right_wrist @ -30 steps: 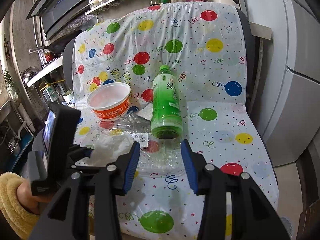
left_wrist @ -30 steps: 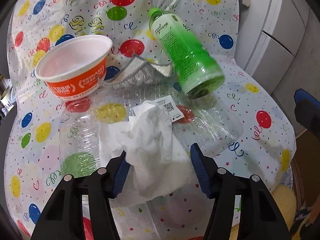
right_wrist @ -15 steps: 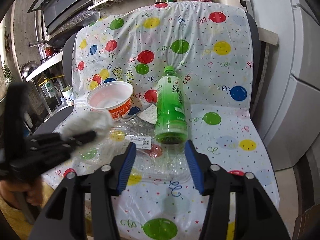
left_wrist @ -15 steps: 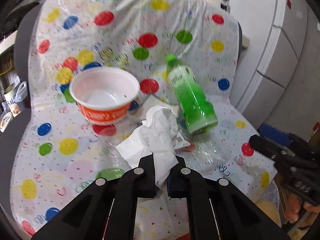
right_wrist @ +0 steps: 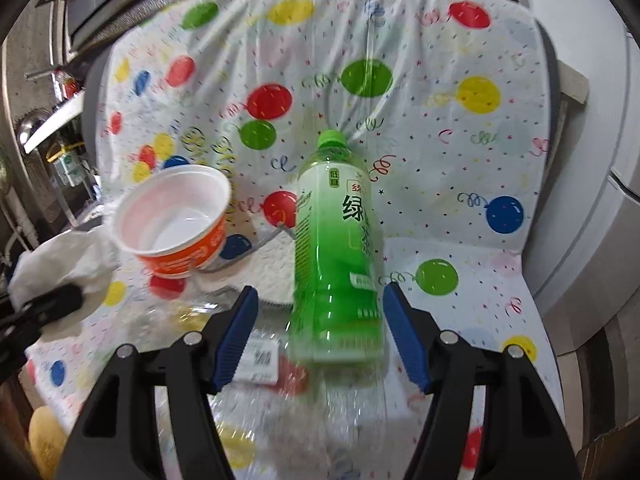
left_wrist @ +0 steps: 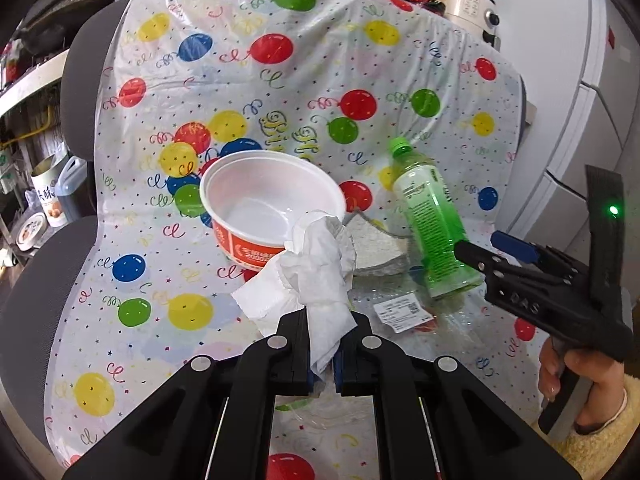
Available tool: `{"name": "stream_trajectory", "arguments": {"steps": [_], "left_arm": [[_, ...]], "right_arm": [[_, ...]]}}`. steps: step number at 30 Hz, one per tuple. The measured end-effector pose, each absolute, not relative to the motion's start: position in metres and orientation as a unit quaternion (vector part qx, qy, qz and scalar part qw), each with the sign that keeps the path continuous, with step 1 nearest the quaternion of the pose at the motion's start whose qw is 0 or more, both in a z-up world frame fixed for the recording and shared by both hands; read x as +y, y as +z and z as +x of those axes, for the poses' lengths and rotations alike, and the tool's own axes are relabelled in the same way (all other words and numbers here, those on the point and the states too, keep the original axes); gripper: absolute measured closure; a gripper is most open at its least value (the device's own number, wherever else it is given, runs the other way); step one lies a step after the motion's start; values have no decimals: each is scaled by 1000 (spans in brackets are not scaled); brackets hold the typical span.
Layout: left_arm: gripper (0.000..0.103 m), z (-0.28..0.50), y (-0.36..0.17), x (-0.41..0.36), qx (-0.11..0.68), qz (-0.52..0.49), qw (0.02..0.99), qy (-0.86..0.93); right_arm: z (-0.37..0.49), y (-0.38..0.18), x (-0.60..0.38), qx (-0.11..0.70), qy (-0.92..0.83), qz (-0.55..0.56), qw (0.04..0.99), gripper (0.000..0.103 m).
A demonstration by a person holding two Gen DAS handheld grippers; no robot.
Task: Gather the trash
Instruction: 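Grasp the green tea bottle with the right gripper while the left gripper holds the tissue, then carry the tissue and green bottle to the trash bin and open both grippers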
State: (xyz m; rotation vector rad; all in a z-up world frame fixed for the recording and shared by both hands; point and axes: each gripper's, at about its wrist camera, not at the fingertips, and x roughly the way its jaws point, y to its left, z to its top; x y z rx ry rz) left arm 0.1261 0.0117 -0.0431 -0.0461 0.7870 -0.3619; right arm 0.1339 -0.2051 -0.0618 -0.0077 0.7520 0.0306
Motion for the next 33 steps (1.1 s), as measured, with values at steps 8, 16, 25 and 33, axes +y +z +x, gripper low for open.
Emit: {"name": "stream_trajectory", "arguments": {"steps": [8,16,25,33], "left_arm": [[96,141,-60,15,398,-27,901,-169],[96,145,-62,14,398,-28,902,-165],[96,119,-38,4,378,-26,907,-182],[96,75,-30,-40,375,-13,896,-239]], "right_arm": [[185,-80,-200,391,-10,-18,920,39],[188,-81,-204,386,-30,-27,922,44],[114,-31,-222,325,-20,9,945,45],[21,-3,-251,307,-22,40,950,45]]}}
